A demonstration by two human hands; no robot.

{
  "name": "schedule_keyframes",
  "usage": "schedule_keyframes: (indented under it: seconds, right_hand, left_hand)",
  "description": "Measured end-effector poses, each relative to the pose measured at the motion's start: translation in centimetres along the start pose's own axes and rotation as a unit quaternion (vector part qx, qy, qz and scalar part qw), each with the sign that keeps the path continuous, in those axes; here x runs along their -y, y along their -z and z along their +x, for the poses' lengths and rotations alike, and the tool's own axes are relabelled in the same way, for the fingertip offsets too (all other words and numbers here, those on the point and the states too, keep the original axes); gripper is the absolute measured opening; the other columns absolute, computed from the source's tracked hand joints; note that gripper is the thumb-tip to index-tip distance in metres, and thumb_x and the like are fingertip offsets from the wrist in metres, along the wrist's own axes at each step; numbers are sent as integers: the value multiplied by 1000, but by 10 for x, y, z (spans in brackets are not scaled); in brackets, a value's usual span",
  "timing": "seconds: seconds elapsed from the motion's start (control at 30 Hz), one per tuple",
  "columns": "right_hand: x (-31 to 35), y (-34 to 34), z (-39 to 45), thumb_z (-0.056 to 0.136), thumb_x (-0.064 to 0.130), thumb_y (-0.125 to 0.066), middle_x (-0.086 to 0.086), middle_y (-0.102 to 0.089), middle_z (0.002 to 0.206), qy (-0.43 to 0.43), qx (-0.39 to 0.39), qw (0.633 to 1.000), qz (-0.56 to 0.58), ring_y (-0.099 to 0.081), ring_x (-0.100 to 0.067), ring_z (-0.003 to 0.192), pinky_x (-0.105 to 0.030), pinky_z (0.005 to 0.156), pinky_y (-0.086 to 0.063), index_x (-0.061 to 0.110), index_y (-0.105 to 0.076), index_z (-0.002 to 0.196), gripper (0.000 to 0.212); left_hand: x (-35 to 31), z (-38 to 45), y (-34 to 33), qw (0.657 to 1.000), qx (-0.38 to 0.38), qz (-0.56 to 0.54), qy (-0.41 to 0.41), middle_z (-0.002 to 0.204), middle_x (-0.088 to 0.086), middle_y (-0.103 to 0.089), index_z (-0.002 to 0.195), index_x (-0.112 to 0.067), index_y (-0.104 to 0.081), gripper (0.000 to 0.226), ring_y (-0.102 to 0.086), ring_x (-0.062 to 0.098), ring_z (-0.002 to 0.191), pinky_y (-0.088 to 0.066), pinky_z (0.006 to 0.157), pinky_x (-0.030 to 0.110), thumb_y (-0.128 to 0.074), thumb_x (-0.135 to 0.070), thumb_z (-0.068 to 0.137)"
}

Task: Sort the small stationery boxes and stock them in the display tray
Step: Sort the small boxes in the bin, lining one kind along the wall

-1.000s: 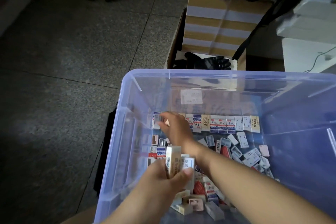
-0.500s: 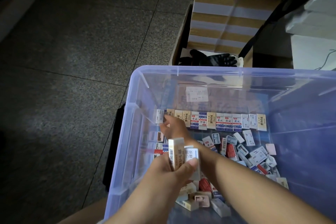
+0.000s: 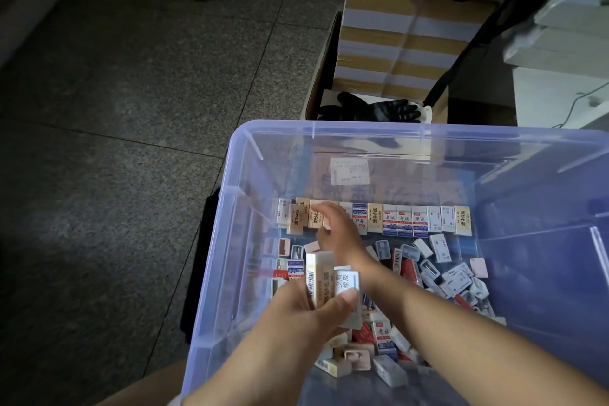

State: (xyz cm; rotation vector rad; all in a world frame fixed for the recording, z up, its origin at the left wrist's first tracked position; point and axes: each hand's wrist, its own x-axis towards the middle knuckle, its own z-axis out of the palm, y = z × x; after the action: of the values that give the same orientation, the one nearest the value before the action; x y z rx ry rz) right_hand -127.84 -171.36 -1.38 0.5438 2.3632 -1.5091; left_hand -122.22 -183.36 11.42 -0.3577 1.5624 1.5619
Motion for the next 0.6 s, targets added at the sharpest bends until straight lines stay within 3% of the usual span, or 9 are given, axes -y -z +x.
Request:
schedule_keyframes:
  seconds: [0.1,0.17,0.27,0.33,0.43,0.6]
  right_hand:
    - [-8,7,-8,92,0,-44,-5,-45,136,43,13,990,-135,-44,-17,118,-25,96,-35,12,-48,135,44]
    - [-5,7,-10,95,7,-44,-2,-29,150,117,90,949,-277,-28,-21,135,-32,108,-28,17,-34,144,52]
    - [-4,2,-7,99,20,-41,2,6,159,165,149,882,-416,5,-20,145,-40,116,-2,20,-6,151,63]
    - [-2,1,-4,100,26,-37,2,15,157,156,154,870,-442,12,-20,144,-39,115,6,20,4,150,65]
    - [-1,0,3,103,24,-27,2,13,158,129,126,865,-468,9,-20,145,-41,115,4,19,3,150,57]
    - [8,-10,8,102,23,-30,-1,10,158,120,120,886,-431,0,-19,146,-37,116,-3,15,-2,151,57]
  left_hand:
    - [0,-1,-1,1000,5,21,-2,93,13,-73,87,-20,-74,26,-69,28,94,-48,96,48,-69,-36,66]
    - [0,-1,-2,1000,3,24,-5,94,13,-73,92,-14,-73,39,-69,28,95,-48,96,48,-71,-39,63]
    - [1,-1,-1,1000,3,21,-5,95,13,-73,103,-9,-67,70,-69,29,95,-49,95,48,-75,-52,49]
    - [1,0,0,1000,8,25,-12,95,14,-73,99,-11,-70,67,-69,30,95,-49,95,49,-74,-54,48]
    - [0,0,0,999,17,21,-20,93,15,-73,89,-15,-74,47,-68,32,95,-48,95,50,-75,-47,55]
    - [0,-1,-1,1000,11,9,-24,93,18,-72,86,-13,-74,52,-68,34,95,-47,96,51,-74,-49,50]
